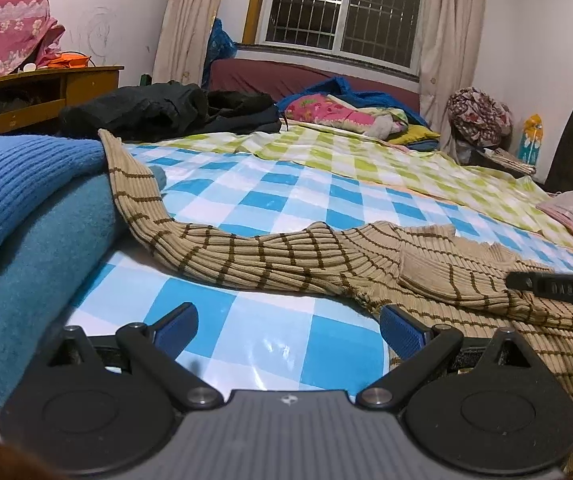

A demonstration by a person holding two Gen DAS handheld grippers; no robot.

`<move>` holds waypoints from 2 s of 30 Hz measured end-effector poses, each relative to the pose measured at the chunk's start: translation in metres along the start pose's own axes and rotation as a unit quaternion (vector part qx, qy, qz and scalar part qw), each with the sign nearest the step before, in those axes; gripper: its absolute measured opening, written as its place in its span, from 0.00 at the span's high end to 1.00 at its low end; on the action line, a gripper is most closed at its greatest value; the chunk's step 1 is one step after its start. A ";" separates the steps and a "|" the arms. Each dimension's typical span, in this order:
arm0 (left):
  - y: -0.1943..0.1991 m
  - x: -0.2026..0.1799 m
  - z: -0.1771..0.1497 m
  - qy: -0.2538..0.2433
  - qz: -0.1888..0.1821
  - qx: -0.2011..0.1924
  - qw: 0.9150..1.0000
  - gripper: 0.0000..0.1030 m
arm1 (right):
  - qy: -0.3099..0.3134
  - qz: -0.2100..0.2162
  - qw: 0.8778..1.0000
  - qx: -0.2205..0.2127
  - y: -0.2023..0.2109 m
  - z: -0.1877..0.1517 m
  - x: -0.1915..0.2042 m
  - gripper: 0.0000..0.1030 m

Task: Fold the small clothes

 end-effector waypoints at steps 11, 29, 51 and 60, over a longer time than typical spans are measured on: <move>0.019 0.002 0.014 -0.017 0.059 -0.035 0.998 0.00 | -0.018 0.001 1.000 0.022 0.003 -0.013 -0.007 0.72; -0.040 0.100 0.074 0.080 0.168 -0.032 0.982 0.00 | -0.008 0.152 0.988 0.006 0.043 -0.011 0.086 0.70; -0.084 0.103 0.092 0.110 0.128 -0.041 0.985 0.87 | -0.052 0.175 0.983 0.008 0.029 -0.018 0.076 0.70; -0.048 0.014 0.047 -0.001 -0.010 -0.017 1.000 0.87 | -0.084 0.175 0.981 0.007 0.027 -0.002 0.067 0.70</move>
Point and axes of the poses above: each gripper's, at about its wrist camera, not at the fingertips, and y roughly against the way its jaws point, x to its left, z to its top, the point moved 7 cm from there along -y, roughly the way its jaws point, and after that the axes turned 6 degrees about y, right-handed, at the moved point
